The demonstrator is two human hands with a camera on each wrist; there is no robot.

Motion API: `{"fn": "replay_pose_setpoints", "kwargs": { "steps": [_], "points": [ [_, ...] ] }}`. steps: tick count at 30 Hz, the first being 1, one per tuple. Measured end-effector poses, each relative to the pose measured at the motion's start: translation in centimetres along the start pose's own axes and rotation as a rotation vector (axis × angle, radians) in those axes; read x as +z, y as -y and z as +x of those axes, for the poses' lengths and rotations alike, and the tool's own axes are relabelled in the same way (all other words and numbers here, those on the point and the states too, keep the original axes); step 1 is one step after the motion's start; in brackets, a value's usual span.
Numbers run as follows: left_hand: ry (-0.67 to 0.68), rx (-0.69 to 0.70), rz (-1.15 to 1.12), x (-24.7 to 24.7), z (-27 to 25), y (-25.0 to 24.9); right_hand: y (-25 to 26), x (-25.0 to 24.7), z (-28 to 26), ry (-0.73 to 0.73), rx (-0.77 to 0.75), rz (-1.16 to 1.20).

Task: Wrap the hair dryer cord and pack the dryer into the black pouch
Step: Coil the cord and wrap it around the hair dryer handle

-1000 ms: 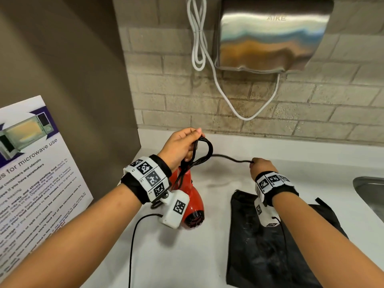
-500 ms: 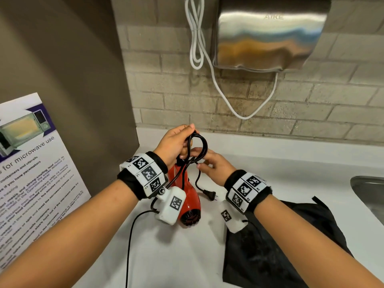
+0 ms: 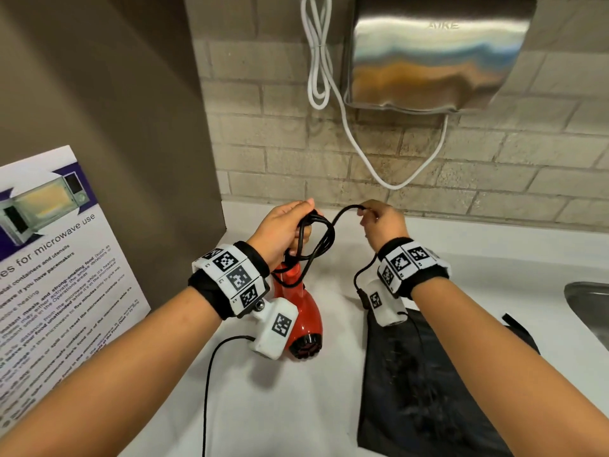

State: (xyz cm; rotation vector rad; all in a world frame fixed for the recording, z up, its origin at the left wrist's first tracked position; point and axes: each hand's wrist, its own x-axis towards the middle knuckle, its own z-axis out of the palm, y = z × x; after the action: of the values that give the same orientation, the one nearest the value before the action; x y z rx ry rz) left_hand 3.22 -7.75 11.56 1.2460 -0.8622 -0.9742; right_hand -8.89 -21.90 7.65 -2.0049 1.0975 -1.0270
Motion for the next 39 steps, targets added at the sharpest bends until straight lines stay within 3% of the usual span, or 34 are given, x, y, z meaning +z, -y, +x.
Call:
{"fn": "replay_pose_setpoints", "kwargs": {
  "steps": [4,7,9,11,13,16,18,21,28,39],
  "points": [
    [0.003,-0.02,-0.055,-0.5,-0.2,-0.1,-2.2,-1.3,1.5,0.052,0.226,-0.21],
    [-0.01,-0.019,-0.085,-0.9,-0.1,-0.2,-3.3,-1.1,1.2,0.232,0.376,-0.483],
    [-0.017,-0.012,-0.079,-1.0,0.0,-0.2,-3.3,-0.8,0.3,0.313,0.382,-0.631],
    [-0.022,-0.002,-0.071,-0.9,0.1,-0.1,-2.9,-0.2,-0.9,0.309,0.286,-0.557],
    [-0.02,0.011,-0.059,-0.8,0.4,0.0,-1.6,0.3,-2.2,0.295,0.04,-0.426],
    [-0.008,0.031,-0.029,-0.6,0.6,0.0,0.5,1.9,-3.5,0.398,-0.298,-0.138],
    [-0.009,0.042,-0.017,-0.4,0.6,-0.1,0.9,2.8,-3.8,0.467,-0.378,0.017],
    [-0.013,0.042,0.009,-0.3,0.4,-0.3,1.1,3.3,-4.3,0.503,-0.378,0.168],
    [0.003,0.032,-0.037,-0.5,0.7,0.0,1.8,3.1,-6.0,0.66,-0.103,0.456],
    [0.002,0.045,-0.064,-0.6,0.4,-0.1,1.9,4.5,-6.4,0.601,-0.065,0.479]
  ]
}}
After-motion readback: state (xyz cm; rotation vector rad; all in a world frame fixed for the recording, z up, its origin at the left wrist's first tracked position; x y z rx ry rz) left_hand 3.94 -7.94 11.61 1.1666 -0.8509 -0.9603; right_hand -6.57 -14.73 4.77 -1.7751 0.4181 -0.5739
